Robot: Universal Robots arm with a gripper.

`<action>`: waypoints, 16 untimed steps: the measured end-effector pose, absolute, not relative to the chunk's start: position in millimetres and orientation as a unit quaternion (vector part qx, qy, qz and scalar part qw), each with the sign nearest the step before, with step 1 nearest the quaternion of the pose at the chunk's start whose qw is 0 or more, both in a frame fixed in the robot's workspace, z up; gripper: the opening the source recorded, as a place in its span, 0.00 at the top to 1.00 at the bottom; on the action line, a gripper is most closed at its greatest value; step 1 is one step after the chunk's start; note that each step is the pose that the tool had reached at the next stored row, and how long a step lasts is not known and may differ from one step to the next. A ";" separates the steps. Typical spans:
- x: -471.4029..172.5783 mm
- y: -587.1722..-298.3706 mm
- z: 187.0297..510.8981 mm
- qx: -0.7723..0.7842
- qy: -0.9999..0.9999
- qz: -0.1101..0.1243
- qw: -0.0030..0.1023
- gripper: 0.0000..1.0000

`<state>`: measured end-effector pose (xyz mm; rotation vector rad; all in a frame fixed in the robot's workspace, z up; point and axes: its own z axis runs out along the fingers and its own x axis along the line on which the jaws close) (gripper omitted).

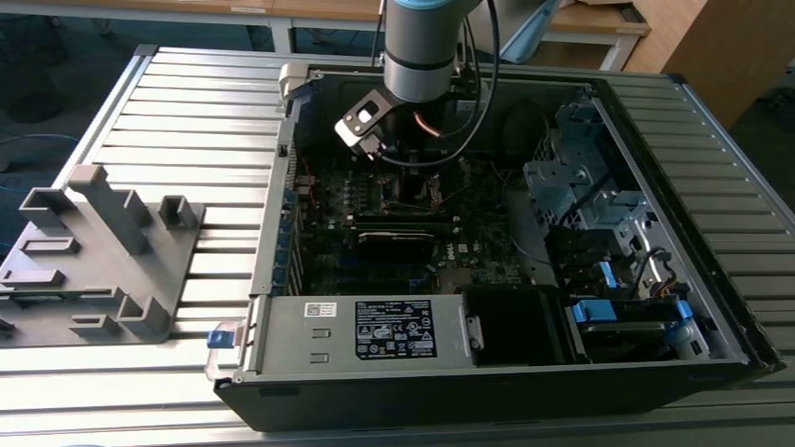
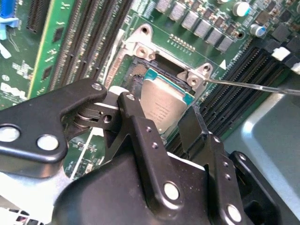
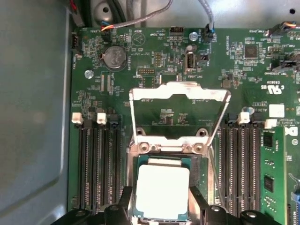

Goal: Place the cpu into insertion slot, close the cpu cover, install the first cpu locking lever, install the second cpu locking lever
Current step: 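Place the cpu into insertion slot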

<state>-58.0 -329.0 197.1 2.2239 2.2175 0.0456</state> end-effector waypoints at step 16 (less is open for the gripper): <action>-58.0 -328.6 195.0 0.708 0.706 0.011 0.004 0.47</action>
